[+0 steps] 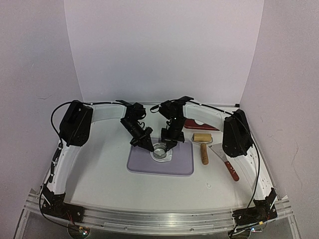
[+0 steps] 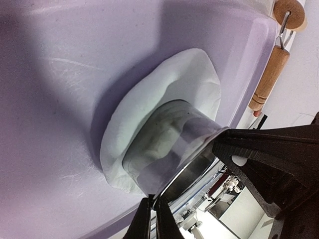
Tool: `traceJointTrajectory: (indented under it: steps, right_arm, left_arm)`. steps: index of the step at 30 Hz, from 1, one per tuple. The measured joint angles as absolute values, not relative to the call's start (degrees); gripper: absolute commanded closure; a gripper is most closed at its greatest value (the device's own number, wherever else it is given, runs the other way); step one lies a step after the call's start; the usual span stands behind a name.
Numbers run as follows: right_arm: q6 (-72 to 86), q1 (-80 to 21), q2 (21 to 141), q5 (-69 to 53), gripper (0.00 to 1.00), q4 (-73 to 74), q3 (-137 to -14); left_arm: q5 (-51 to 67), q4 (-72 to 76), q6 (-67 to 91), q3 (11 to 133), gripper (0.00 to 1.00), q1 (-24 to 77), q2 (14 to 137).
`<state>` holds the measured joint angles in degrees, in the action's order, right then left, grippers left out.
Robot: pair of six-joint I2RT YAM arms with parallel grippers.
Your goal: Roll out the dumpling wrappers from the dough
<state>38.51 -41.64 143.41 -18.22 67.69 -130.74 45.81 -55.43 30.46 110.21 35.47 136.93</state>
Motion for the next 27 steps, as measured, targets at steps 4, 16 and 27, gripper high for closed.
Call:
traceJointTrajectory:
  steps: [4,16,27]
  right_arm:
    - [40.3,-41.2,138.4,-19.9,1.00,61.4,-121.1]
    - [46.8,-42.1,128.4,-19.5,1.00,50.7,-103.4]
    - [44.0,-42.1,140.6,-18.5,1.00,64.9,-125.8]
  left_arm:
    - [43.1,-58.8,29.9,114.4,0.95,36.4,138.3]
    - [43.8,-67.3,28.3,125.3,0.95,37.9,144.3]
    - [41.7,-66.2,28.6,122.3,0.95,36.6,142.4]
